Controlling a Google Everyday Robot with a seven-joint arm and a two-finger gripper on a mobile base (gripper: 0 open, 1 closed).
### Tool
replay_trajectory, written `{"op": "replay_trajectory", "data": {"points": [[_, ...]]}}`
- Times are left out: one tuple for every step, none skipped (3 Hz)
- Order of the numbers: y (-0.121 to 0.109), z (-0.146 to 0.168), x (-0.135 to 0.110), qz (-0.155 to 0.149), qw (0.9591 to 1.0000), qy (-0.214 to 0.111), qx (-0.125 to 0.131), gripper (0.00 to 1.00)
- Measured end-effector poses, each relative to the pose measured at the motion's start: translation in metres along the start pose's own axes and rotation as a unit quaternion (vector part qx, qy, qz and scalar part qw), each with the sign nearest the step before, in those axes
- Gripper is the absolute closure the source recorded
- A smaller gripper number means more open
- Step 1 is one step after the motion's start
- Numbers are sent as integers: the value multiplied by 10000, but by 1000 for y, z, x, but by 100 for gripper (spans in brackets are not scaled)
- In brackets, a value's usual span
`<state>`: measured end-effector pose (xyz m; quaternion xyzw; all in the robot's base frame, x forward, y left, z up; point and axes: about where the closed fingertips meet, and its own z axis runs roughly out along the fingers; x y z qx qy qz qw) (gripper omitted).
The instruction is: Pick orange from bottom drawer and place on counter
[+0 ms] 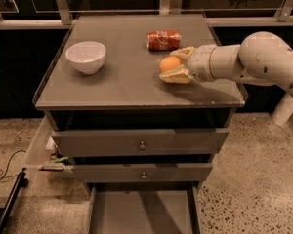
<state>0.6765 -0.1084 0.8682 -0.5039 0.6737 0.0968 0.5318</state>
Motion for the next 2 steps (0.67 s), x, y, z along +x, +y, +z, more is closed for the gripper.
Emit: {"op": "replay_trajectory", "data": {"points": [[0,0,0,0,10000,0,0,0],[0,0,0,0,10000,0,0,0]]}}
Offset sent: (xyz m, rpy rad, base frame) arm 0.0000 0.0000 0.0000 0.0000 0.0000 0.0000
